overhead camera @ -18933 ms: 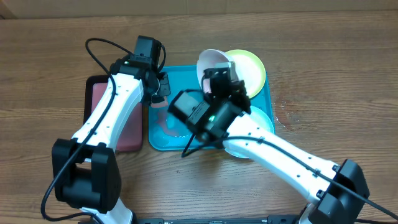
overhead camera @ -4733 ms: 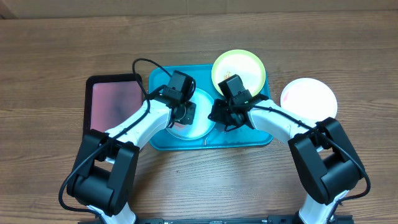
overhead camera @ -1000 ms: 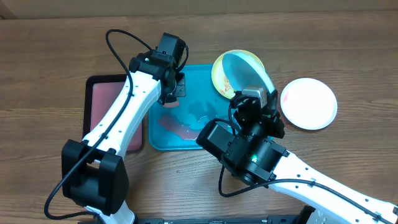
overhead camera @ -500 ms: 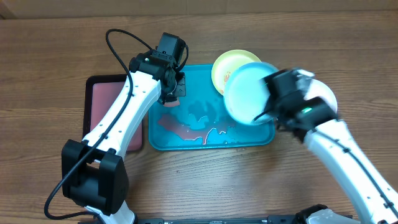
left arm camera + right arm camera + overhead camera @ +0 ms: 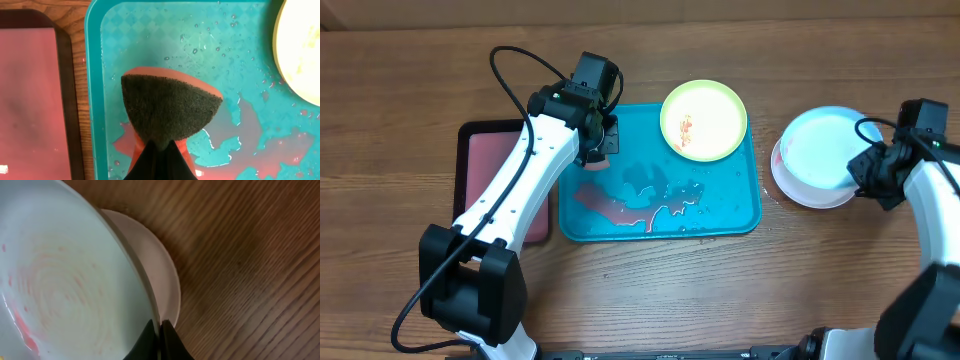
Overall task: Clean dirty plates on tray and stack at the side
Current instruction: 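Stack the blue plate onto the white plate at the right side, then move the right gripper to the yellow plate and grasp its rim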
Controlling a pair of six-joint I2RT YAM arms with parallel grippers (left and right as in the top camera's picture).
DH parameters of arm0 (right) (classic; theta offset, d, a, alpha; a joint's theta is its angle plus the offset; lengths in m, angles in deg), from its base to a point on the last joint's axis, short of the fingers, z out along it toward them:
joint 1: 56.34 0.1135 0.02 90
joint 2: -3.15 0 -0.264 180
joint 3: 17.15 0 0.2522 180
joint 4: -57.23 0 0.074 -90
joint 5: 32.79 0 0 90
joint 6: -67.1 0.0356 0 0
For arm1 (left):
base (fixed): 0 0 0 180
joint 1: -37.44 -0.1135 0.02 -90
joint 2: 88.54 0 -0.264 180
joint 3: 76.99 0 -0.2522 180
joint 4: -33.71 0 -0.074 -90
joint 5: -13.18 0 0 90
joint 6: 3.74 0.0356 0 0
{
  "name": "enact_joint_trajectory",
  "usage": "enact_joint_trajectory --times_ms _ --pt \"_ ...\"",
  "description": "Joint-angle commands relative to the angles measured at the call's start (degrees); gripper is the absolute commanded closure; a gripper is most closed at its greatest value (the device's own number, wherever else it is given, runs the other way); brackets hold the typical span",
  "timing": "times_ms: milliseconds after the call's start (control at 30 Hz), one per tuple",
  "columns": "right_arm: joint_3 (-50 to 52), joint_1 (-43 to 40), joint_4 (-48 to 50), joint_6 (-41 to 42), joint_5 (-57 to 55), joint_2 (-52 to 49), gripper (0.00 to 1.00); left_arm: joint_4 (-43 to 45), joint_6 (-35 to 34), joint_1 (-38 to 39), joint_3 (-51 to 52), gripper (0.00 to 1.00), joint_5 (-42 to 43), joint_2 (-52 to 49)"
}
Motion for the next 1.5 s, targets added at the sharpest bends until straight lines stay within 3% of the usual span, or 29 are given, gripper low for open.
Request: enact_joint_trajectory --times_ms 0,100,200,300,467,633,733,867,1033,1467 --pt "0.0 -0.3 1.1 -0.8 1.1 -4.4 0.96 0.5 -1.0 0.2 0.4 0.96 0.5 0.3" --pt "0.0 -0.3 2.0 -0.9 0.9 -7.7 0.96 0.4 -1.0 0.2 0.4 0.95 0.5 0.3" --pt "0.0 -0.3 2.6 -0.8 1.0 -9.0 0.79 0.4 -1.0 0.3 0.4 0.96 0.5 0.3" --pt "-1.9 -0.3 1.4 -1.0 2.2 -8.5 0.69 0.5 -1.0 0.6 0.4 0.96 0.5 0.3" --pt "-7.9 0.8 -0.2 -11.1 17.2 -7.1 0.60 0.8 -1.0 0.9 0.4 0.96 0.5 0.3" --pt "-11.2 7.0 3.7 -12.3 26.4 -6.8 0.53 1.4 -1.0 1.0 0.4 0.96 0.5 0.3" --pt "-11.2 12.4 7.1 -10.3 24.1 -7.4 0.45 1.8 -1.0 1.0 0.4 0.96 0.5 0.3" --pt "-11.2 19.6 10.1 -1.5 15.8 -10.4 0.56 1.9 -1.0 1.1 0.4 0.96 0.5 0.3" --pt "-11.2 25.3 13.0 2.8 10.4 -15.1 0.73 2.0 -1.0 1.6 0.4 0.96 0.4 0.3" --pt "-11.2 26.8 16.5 2.7 12.4 -25.1 0.76 2.0 -1.0 1.7 0.4 0.96 0.4 0.3"
